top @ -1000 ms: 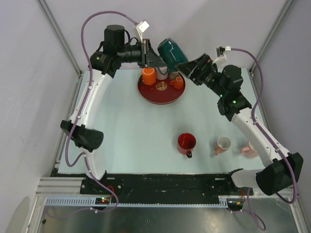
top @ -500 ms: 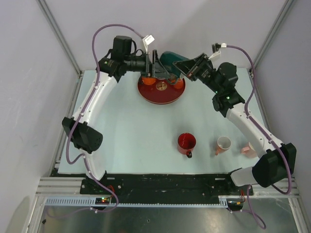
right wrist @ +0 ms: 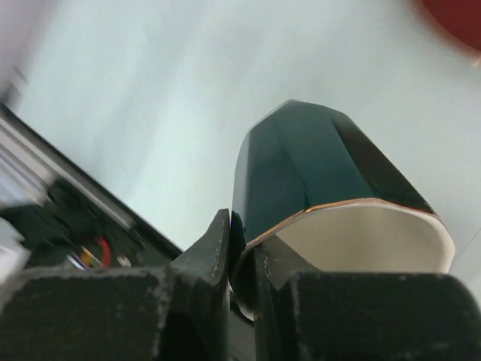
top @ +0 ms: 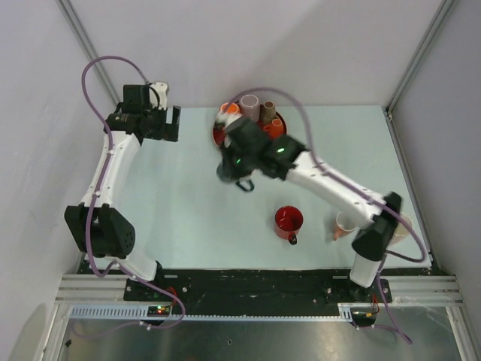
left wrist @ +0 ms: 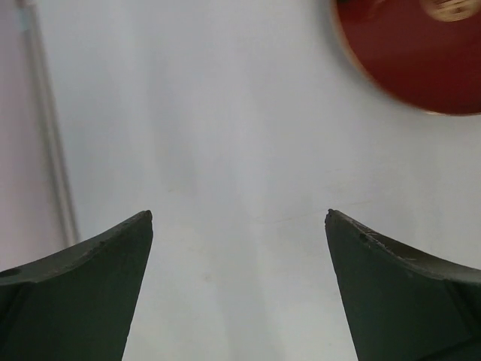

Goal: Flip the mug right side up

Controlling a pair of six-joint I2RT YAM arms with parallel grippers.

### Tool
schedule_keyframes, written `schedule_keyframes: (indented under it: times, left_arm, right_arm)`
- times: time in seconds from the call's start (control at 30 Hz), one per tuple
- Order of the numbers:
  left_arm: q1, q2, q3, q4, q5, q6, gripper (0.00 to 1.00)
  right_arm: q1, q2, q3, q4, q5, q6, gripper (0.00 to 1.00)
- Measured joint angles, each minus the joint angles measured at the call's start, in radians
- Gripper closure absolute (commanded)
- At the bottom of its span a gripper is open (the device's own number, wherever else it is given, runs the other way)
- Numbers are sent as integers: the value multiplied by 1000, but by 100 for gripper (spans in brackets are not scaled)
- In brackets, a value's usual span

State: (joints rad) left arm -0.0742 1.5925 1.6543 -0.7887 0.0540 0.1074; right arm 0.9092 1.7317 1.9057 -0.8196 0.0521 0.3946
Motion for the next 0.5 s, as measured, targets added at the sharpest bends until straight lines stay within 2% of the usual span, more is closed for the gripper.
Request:
schedule_keyframes:
  times: [0.13, 0.27, 0.5]
  left_arm:
    - [25, 0, -15, -8, -107, 40, 0]
    - [25, 0, -15, -7, -131, 53, 0]
    - [25, 0, -16, -7, -131, 59, 0]
  right_arm:
    - [117, 175, 14, -175, 15, -39, 100]
    - [153, 320, 13, -299, 16, -48, 100]
    - [168, 379, 19, -371, 21, -36, 100]
